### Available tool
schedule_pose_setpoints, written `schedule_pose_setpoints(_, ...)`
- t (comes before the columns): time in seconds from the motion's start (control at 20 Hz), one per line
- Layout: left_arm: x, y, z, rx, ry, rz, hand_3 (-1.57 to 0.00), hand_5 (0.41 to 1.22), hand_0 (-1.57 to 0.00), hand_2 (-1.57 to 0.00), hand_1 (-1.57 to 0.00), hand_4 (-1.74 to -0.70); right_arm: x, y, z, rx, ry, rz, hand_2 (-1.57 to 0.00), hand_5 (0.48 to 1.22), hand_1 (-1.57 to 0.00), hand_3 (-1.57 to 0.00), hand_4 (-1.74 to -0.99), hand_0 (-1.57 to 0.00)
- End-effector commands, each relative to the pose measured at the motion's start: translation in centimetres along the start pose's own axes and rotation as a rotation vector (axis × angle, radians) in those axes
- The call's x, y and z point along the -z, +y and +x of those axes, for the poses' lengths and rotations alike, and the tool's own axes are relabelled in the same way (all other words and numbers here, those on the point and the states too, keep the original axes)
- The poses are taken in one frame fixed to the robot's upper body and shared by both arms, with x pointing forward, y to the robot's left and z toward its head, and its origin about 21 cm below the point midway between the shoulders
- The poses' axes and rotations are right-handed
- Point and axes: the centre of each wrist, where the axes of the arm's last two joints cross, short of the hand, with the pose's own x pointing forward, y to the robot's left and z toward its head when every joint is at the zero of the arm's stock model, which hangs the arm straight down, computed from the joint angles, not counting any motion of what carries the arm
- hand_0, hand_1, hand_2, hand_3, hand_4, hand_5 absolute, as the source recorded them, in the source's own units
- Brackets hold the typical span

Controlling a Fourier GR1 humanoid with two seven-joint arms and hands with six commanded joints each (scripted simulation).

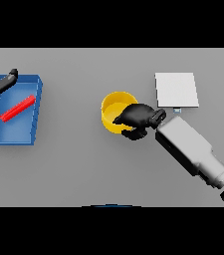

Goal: Pick up the red beaker and tilt it to pour out 1 green nut into yellow bowl. Pick up the yellow bowl and place it on the metallic measuring scale.

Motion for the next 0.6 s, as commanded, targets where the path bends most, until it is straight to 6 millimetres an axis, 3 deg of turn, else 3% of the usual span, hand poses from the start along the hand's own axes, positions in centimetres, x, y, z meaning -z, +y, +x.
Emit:
schedule_pose_setpoints(0.0, -0.1, 0.0, -0.3, 0.001, 0.000, 0.000, 0.00, 0.710, 0.00, 0.00, 0.00, -0.79, -0.2, -0.2, 0.0, -0.003, -0.012, 0.000, -0.79, 1.052, -0.83, -0.68, -1.492, -0.86)
schedule_pose_setpoints(0.1, -0.2, 0.3, -0.3, 0.007, 0.003, 0.011, 0.00, 0.707, 0.00, 0.00, 0.00, -0.79, -0.8, -0.5, -0.5, -0.007, -0.017, 0.013, -1.07, 1.113, -1.09, -0.88, -1.578, -1.11)
schedule_pose_setpoints(0.2, -0.2, 0.3, -0.3, 0.014, 0.005, 0.006, 0.00, 0.712, 0.00, 0.00, 0.00, -0.78, -0.6, -0.7, -0.4, -0.002, -0.008, 0.023, -1.19, 1.152, -1.27, -1.03, -1.637, -1.28)
schedule_pose_setpoints(0.35, -0.1, 0.2, 0.2, 0.021, -0.003, 0.004, 0.00, 0.710, 0.00, 0.00, 0.00, -0.78, -0.8, -0.9, -0.2, 0.006, 0.015, 0.034, -1.32, 1.186, -1.41, -1.13, -1.688, -1.42)
schedule_pose_setpoints(0.55, -0.2, 0.0, 0.4, 0.013, 0.001, -0.004, 0.00, 0.703, 0.00, 0.00, 0.00, -0.78, -1.5, -1.8, -0.1, 0.008, -0.001, 0.023, -1.39, 1.207, -1.51, -1.20, -1.719, -1.51)
